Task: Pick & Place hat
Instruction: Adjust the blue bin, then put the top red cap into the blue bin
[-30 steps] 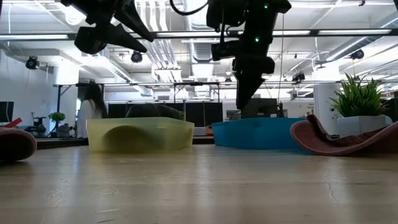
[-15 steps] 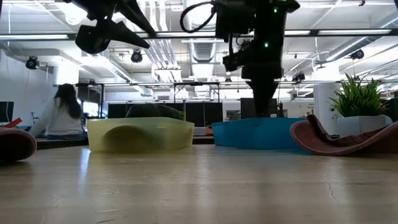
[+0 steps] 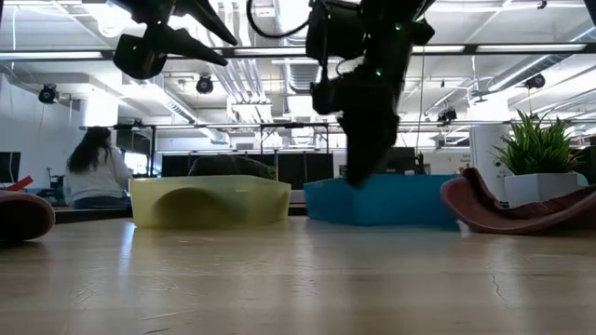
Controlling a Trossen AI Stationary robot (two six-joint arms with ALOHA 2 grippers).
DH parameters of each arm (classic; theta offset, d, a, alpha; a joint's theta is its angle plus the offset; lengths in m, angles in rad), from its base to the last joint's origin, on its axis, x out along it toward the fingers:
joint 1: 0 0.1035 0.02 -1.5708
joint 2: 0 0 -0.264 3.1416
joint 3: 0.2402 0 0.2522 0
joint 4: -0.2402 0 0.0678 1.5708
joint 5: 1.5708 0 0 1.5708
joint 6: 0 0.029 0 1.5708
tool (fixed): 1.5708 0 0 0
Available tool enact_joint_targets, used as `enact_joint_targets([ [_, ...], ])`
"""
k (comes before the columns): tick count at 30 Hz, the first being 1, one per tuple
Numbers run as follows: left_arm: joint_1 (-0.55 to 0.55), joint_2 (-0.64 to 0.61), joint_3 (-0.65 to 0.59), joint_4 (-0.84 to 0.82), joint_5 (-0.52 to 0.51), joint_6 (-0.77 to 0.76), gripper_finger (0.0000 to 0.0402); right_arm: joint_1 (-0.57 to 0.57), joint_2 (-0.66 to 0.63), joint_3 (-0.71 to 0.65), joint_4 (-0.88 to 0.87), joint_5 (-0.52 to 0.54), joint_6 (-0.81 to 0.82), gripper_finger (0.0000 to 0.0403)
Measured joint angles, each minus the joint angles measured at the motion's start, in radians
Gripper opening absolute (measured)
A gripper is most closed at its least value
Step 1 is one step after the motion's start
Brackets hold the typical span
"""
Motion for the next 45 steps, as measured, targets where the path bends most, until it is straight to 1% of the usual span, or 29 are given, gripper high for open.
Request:
enact_joint_targets([
  [5, -0.003, 0.0, 0.0, 0.0, 0.0, -0.008, 0.0117, 0.0, 0.0, 0.015, 0.124, -0.11, 0.0, 0.0205],
  [9, -0.003, 0.0, 0.0, 0.0, 0.0, -0.008, 0.0117, -0.001, -0.001, 0.026, 0.232, -0.222, -0.013, 0.0205],
  [12, -0.003, 0.0, 0.0, 0.0, 0.0, -0.008, 0.0117, 0.0, -0.013, 0.032, 0.261, -0.244, -0.023, 0.0205],
  [15, -0.003, 0.0, 0.0, 0.0, -0.001, -0.008, 0.0117, 0.001, -0.048, 0.041, 0.224, -0.236, -0.059, 0.0205],
  [18, -0.003, 0.0, 0.0, 0.0, -0.002, 0.01, 0.0117, 0.023, -0.119, 0.035, 0.107, -0.214, -0.108, 0.0205],
  [21, -0.003, 0.008, 0.0, 0.006, -0.004, 0.027, 0.0117, 0.091, -0.202, 0.003, -0.05, -0.084, -0.153, 0.0205],
  [23, -0.003, 0.021, 0.0, 0.018, -0.005, 0.029, 0.0117, 0.148, -0.265, -0.031, -0.123, 0.0, -0.136, 0.0205],
  [25, -0.003, 0.04, 0.0, 0.026, -0.004, 0.029, 0.0117, 0.202, -0.333, -0.073, -0.159, 0.035, -0.016, 0.0205],
  [26, -0.003, 0.049, 0.0, 0.031, -0.004, 0.028, 0.0117, 0.229, -0.367, -0.099, -0.164, 0.043, 0.08, 0.0205],
  [30, -0.004, 0.094, 0.0, 0.06, -0.001, 0.021, 0.0117, 0.342, -0.495, -0.227, -0.149, 0.105, 0.63, 0.0205],
  [32, -0.004, 0.113, 0.0, 0.076, 0.0, 0.021, 0.0117, 0.412, -0.55, -0.297, -0.132, 0.154, 0.879, 0.0205],
  [34, -0.004, 0.123, 0.0, 0.08, 0.0, 0.028, 0.0117, 0.48, -0.59, -0.364, -0.127, 0.187, 1.101, 0.0205],
  [37, 0.0, 0.125, 0.0, 0.082, 0.003, 0.042, 0.0117, 0.566, -0.62, -0.464, -0.13, 0.176, 1.376, 0.0205],
  [39, 0.005, 0.123, 0.0, 0.082, 0.005, 0.062, 0.0117, 0.622, -0.632, -0.513, -0.129, 0.173, 1.525, 0.0205],
  [41, 0.009, 0.119, 0.0, 0.083, 0.005, 0.076, 0.0117, 0.664, -0.638, -0.55, -0.13, 0.147, 1.622, 0.0205],
  [43, 0.012, 0.117, 0.0, 0.083, 0.006, 0.082, 0.0117, 0.698, -0.638, -0.569, -0.128, 0.125, 1.681, 0.0205],
  [45, 0.012, 0.117, 0.0, 0.082, 0.007, 0.083, 0.0117, 0.726, -0.638, -0.582, -0.127, 0.128, 1.718, 0.0205],
])
